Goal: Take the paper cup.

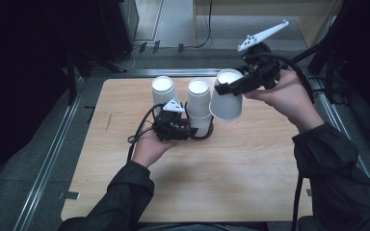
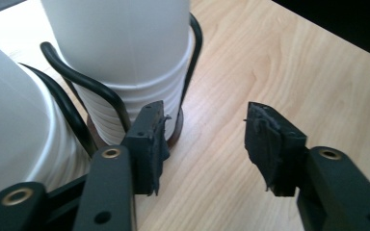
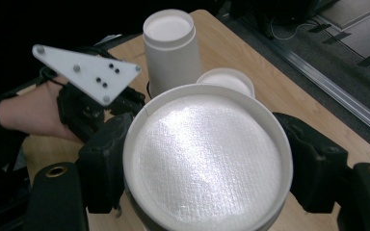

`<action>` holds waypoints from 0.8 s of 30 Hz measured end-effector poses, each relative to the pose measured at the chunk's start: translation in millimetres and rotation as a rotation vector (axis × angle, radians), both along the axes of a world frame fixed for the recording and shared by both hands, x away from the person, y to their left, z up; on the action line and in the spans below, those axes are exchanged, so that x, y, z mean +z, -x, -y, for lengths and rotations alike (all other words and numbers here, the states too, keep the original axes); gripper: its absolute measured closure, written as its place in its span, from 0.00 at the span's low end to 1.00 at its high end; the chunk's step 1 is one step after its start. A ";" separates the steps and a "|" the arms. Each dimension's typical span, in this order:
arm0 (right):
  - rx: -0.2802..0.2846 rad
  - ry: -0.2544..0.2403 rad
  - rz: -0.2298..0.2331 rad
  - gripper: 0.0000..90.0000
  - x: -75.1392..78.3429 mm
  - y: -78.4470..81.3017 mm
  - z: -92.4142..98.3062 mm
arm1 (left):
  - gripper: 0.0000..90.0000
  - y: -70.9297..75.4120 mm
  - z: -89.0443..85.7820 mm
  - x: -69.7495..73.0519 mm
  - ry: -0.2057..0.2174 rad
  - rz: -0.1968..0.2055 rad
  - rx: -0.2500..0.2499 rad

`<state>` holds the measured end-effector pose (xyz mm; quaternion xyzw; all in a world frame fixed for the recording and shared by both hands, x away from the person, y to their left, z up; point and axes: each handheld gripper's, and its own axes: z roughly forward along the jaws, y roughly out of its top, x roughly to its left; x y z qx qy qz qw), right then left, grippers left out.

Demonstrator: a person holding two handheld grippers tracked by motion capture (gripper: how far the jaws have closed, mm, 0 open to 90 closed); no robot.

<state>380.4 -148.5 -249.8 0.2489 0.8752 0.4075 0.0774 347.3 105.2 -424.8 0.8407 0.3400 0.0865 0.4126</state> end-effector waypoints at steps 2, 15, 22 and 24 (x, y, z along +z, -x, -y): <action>0.006 0.007 0.005 0.30 -8.0 5.6 2.4 | 0.50 1.4 -2.6 -0.4 0.004 -0.002 -0.013; 0.036 0.004 -0.039 0.30 -64.9 25.2 6.6 | 0.46 11.7 -17.2 -1.6 0.035 -0.033 -0.087; 0.047 0.017 -0.049 0.30 -87.5 30.6 4.2 | 0.45 18.6 -29.4 -10.6 0.028 -0.032 -0.120; 0.050 0.006 -0.063 0.30 -95.5 33.0 2.6 | 0.43 19.8 -32.2 -12.6 0.038 -0.035 -0.120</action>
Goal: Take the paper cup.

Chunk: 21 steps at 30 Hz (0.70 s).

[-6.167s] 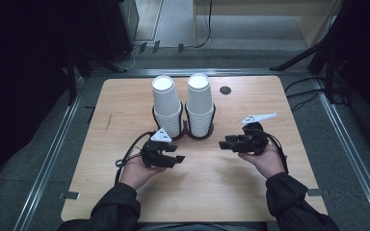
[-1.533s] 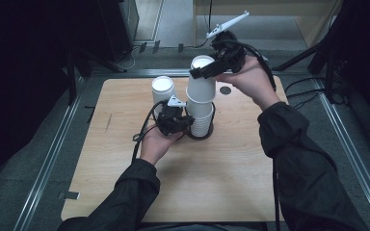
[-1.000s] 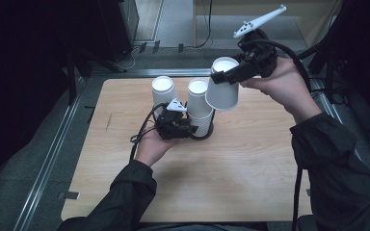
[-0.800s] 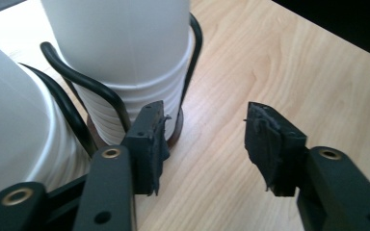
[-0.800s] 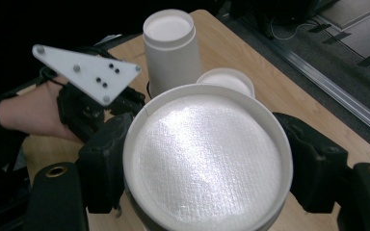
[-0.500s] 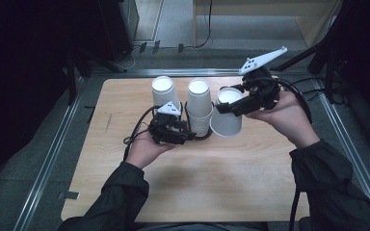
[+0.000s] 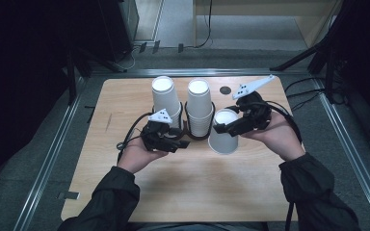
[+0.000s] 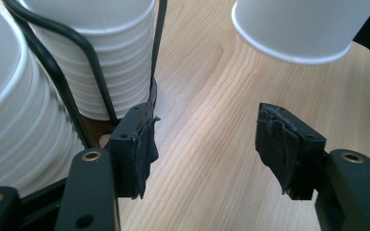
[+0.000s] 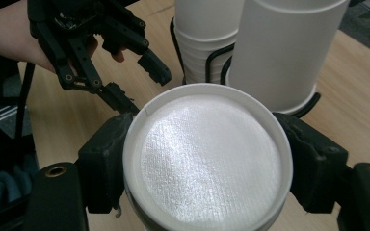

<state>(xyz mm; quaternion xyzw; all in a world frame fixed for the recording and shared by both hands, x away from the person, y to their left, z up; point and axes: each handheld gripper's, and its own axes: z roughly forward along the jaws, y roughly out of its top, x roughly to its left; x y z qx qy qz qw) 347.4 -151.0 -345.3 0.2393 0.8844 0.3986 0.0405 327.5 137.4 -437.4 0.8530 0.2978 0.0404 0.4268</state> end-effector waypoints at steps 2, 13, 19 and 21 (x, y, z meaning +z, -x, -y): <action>0.008 0.007 0.001 0.30 -7.4 1.9 -2.2 | 0.43 2.0 -4.0 -3.4 0.008 0.009 -0.004; 0.010 0.000 -0.014 0.30 -50.1 7.2 -3.4 | 0.43 9.9 -9.5 -17.4 0.007 -0.005 -0.021; 0.015 -0.016 -0.037 0.30 -69.1 9.7 -1.4 | 0.42 15.2 -10.5 -24.2 0.003 -0.006 -0.034; 0.023 -0.019 -0.043 0.30 -75.0 9.5 -2.0 | 0.41 16.0 -9.9 -25.0 0.008 -0.006 -0.037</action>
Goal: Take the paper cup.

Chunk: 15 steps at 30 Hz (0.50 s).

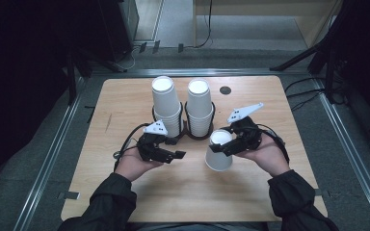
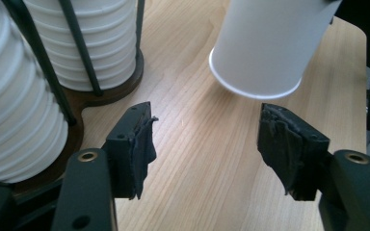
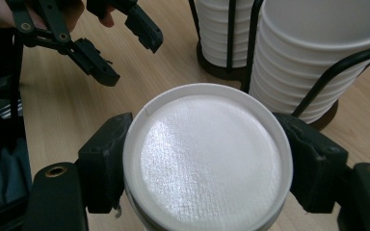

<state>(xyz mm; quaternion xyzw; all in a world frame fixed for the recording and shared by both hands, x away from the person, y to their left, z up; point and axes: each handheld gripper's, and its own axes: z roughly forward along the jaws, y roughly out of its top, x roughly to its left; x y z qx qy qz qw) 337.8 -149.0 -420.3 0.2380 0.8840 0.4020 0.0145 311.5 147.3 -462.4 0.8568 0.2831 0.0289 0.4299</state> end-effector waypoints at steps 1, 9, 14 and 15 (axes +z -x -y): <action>0.006 -0.005 0.001 0.30 -1.8 0.1 -0.6 | 0.40 -0.2 -0.1 -1.3 0.004 -0.007 -0.005; 0.073 -0.040 0.013 0.30 -9.1 3.5 -10.9 | 0.31 2.7 -3.0 -9.5 -0.035 -0.062 -0.040; 0.087 -0.053 0.011 0.30 -9.5 4.2 -15.8 | 0.24 7.7 -10.9 -7.8 -0.034 -0.048 -0.087; 0.094 -0.052 0.013 0.30 -9.0 4.6 -16.8 | 0.22 8.0 -12.2 -6.9 -0.028 -0.043 -0.079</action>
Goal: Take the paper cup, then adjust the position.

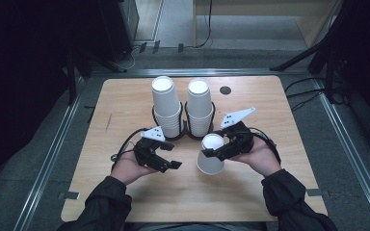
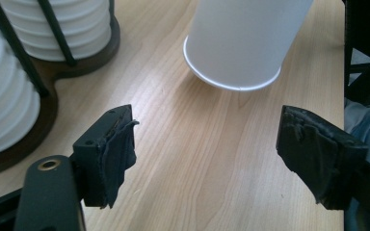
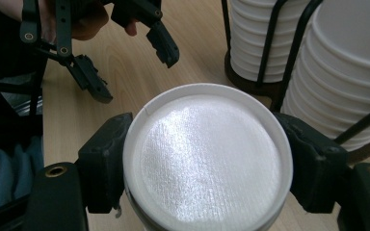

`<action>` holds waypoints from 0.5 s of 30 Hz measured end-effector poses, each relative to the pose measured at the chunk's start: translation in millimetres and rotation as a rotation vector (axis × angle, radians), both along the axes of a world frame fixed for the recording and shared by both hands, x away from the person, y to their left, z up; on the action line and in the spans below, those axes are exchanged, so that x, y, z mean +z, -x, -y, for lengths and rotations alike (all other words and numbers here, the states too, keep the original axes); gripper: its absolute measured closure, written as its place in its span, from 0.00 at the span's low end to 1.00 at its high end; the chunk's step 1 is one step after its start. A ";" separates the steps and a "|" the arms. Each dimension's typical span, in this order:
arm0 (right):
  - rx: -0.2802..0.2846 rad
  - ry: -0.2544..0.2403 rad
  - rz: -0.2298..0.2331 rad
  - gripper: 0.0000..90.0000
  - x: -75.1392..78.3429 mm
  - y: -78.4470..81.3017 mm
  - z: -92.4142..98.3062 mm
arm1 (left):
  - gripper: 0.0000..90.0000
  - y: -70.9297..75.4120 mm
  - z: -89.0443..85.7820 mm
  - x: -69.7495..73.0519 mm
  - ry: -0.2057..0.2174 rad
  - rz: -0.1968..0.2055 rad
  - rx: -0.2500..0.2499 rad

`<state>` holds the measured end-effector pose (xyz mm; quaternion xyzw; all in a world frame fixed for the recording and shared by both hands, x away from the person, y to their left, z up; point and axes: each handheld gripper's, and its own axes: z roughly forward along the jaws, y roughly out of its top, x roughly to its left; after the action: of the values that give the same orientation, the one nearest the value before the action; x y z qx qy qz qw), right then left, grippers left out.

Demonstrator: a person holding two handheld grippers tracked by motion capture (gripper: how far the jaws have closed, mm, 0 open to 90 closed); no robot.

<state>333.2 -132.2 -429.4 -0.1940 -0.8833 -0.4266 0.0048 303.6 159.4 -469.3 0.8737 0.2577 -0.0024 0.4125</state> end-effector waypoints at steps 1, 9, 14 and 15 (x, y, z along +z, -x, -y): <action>0.004 0.000 0.001 0.30 0.3 0.3 -1.0 | 0.20 0.1 -0.4 0.5 0.008 -0.002 0.007; 0.012 0.000 -0.008 0.30 -1.1 -0.7 -4.1 | 0.13 0.8 2.4 0.8 0.016 0.015 0.019; 0.015 -0.005 -0.011 0.30 -2.4 -1.6 -5.2 | 0.11 0.2 5.6 -1.3 0.040 0.014 0.021; 0.020 -0.010 -0.009 0.30 -2.8 -2.0 -6.4 | 0.10 -0.3 6.4 -2.0 0.041 0.009 0.015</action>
<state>335.2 -125.8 -432.2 -0.1873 -0.8830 -0.4301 0.0140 303.9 153.0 -471.3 0.8631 0.2624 -0.0004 0.4316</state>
